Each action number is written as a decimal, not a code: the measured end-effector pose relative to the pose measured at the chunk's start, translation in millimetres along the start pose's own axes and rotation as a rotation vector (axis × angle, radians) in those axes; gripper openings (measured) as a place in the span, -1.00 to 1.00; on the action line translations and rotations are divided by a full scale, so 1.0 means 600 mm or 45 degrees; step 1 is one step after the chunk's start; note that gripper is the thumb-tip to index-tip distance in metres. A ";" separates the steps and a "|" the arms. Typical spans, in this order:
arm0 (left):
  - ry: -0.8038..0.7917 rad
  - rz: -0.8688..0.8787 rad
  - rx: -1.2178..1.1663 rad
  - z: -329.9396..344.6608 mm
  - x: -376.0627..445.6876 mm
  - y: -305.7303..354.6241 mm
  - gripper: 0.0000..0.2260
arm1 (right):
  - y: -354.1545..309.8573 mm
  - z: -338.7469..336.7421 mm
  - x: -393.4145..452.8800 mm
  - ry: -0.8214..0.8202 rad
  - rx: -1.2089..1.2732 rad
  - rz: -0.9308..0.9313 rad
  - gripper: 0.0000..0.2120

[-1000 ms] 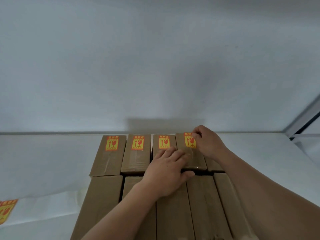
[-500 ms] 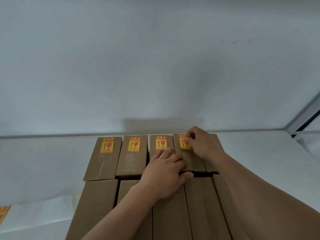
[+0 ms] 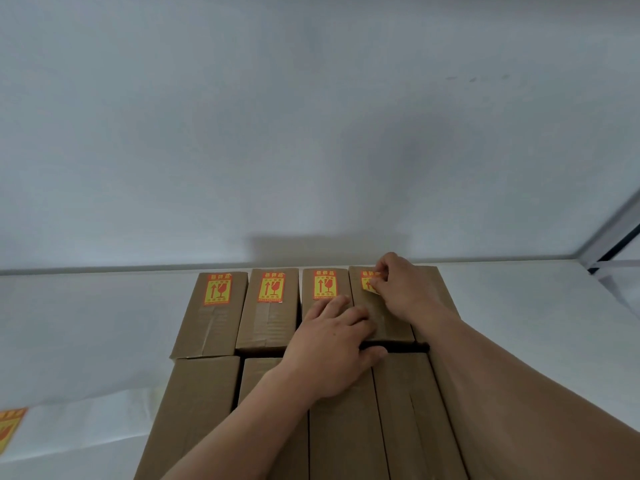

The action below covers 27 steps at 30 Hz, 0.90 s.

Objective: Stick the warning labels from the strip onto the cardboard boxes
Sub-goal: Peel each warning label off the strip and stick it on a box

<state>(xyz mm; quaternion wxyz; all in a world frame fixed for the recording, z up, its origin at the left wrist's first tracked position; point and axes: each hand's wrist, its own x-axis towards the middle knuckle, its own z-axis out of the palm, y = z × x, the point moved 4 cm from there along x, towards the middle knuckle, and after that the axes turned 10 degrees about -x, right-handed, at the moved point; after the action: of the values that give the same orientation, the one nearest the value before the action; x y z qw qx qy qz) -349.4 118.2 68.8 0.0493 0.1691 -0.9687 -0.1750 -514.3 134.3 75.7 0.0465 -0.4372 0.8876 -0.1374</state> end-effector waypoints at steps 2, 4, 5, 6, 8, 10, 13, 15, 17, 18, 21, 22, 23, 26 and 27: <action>0.004 0.002 0.000 0.000 0.000 0.001 -0.50 | 0.001 -0.003 -0.003 0.045 0.028 -0.020 -0.80; 0.000 -0.001 0.000 0.000 -0.001 0.003 -0.50 | 0.007 -0.007 -0.009 0.102 -0.003 -0.083 -0.80; -0.002 -0.002 0.002 0.000 -0.001 0.004 -0.49 | 0.011 -0.008 -0.013 0.122 -0.042 -0.125 -0.82; -0.001 -0.002 0.004 0.000 -0.001 0.004 -0.49 | 0.016 -0.008 -0.016 0.128 -0.079 -0.162 -0.84; 0.008 0.005 0.001 0.001 -0.001 0.005 -0.49 | 0.026 -0.006 -0.023 0.101 -0.122 -0.200 -0.80; 0.012 0.003 0.004 0.000 -0.001 0.006 -0.50 | 0.031 -0.002 -0.026 0.044 -0.159 -0.212 -0.68; 0.005 0.001 0.017 0.002 -0.001 0.004 -0.51 | 0.033 0.003 -0.025 -0.044 -0.226 -0.198 -0.57; -0.001 0.001 0.020 0.004 -0.001 0.001 -0.51 | 0.035 0.005 -0.023 -0.099 -0.255 -0.179 -0.56; -0.008 0.001 0.021 0.006 -0.002 -0.002 -0.50 | 0.036 0.008 -0.021 -0.147 -0.289 -0.166 -0.55; -0.010 0.000 0.020 0.007 -0.002 -0.003 -0.50 | 0.035 0.009 -0.020 -0.161 -0.307 -0.163 -0.55; -0.014 -0.006 0.012 0.008 -0.004 -0.005 -0.50 | 0.031 0.009 -0.014 -0.190 -0.332 -0.159 -0.55; -0.015 -0.007 0.008 0.008 -0.004 -0.005 -0.50 | 0.028 0.008 -0.011 -0.200 -0.342 -0.159 -0.55; -0.017 -0.009 0.004 0.007 -0.004 -0.005 -0.50 | 0.026 0.006 -0.008 -0.207 -0.351 -0.159 -0.55; -0.024 -0.012 -0.001 0.007 -0.004 -0.006 -0.50 | 0.018 -0.001 -0.002 -0.190 -0.359 -0.168 -0.52; -0.026 -0.013 -0.001 0.007 -0.005 -0.005 -0.50 | 0.015 -0.001 -0.003 -0.183 -0.358 -0.185 -0.52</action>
<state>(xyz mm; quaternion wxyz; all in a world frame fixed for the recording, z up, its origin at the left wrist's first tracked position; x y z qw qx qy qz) -346.3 117.8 63.6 0.0385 0.1722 -0.9682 -0.1772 -520.4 141.0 73.4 0.0382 -0.5110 0.8586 0.0168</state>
